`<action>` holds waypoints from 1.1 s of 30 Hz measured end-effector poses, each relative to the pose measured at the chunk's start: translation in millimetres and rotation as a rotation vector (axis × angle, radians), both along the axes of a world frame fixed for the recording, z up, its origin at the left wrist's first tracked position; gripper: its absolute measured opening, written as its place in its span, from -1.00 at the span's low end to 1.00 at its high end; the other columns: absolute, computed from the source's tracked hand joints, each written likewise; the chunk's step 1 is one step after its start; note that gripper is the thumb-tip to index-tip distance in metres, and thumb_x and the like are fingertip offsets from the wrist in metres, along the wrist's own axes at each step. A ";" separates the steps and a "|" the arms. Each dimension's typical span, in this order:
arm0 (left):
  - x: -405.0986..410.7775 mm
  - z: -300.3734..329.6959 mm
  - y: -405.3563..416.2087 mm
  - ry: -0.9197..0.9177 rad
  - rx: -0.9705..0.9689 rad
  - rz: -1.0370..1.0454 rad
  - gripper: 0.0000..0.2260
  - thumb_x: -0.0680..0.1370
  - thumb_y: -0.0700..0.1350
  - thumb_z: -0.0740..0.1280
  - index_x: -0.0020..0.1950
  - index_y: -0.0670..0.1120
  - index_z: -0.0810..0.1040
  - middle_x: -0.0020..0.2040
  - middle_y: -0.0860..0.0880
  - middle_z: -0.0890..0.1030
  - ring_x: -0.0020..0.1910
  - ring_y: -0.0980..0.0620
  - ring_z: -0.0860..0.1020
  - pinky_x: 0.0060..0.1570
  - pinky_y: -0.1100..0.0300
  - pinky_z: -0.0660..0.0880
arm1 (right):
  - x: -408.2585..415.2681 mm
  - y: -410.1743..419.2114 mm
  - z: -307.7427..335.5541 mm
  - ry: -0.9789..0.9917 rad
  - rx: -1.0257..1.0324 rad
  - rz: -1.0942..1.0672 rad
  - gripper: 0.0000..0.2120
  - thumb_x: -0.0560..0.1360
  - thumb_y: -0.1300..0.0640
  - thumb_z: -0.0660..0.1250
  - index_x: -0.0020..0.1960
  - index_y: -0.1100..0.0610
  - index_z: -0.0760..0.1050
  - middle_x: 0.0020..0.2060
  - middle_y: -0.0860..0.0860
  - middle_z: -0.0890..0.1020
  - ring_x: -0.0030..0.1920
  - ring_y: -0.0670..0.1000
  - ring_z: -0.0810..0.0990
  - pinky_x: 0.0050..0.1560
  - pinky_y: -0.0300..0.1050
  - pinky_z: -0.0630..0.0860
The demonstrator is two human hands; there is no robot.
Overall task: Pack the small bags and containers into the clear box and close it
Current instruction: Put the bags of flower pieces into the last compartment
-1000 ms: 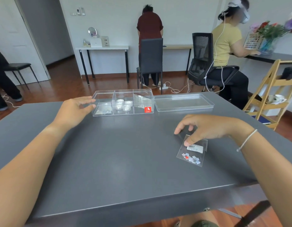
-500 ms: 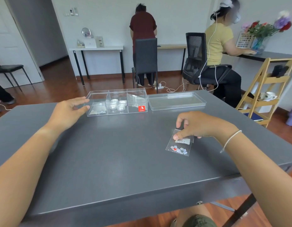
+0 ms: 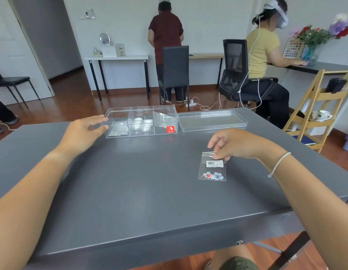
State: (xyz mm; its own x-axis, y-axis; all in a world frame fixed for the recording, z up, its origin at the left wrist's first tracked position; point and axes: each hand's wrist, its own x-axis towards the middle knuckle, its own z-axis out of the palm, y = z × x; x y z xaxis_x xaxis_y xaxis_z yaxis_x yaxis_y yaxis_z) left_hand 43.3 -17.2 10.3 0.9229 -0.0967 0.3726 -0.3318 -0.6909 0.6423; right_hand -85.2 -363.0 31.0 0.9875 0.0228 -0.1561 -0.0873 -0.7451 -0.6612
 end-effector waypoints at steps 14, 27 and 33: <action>3.9 -1.1 -0.5 -0.016 -0.033 0.003 -0.76 0.50 -0.08 0.32 0.17 -0.01 0.57 0.32 0.02 0.49 0.22 0.03 0.45 0.22 0.26 0.25 | 42.9 24.6 49.0 -0.387 0.362 -0.089 -0.82 0.39 0.38 0.35 -0.21 0.11 0.51 -0.36 0.00 0.58 -0.48 -0.17 0.50 -0.41 -0.36 0.46; 4.5 -6.2 -18.8 -0.046 -0.078 -0.060 -0.80 0.50 -0.11 0.33 0.10 -0.02 0.61 0.27 0.00 0.54 0.17 0.13 0.45 0.20 0.30 0.27 | 116.6 32.9 50.7 -0.569 0.496 -0.290 -0.83 0.45 0.33 0.27 -0.02 0.17 0.55 -0.24 0.00 0.59 -0.28 -0.09 0.51 -0.23 -0.25 0.51; 16.5 -8.4 8.4 -0.044 -0.122 0.002 -0.82 0.49 -0.10 0.34 0.07 0.00 0.63 0.24 0.02 0.56 0.11 0.16 0.47 0.13 0.33 0.28 | 154.6 73.3 38.2 -0.445 0.393 -0.200 -0.82 0.45 0.33 0.27 0.00 0.20 0.57 -0.28 -0.04 0.57 -0.30 -0.13 0.48 -0.21 -0.25 0.50</action>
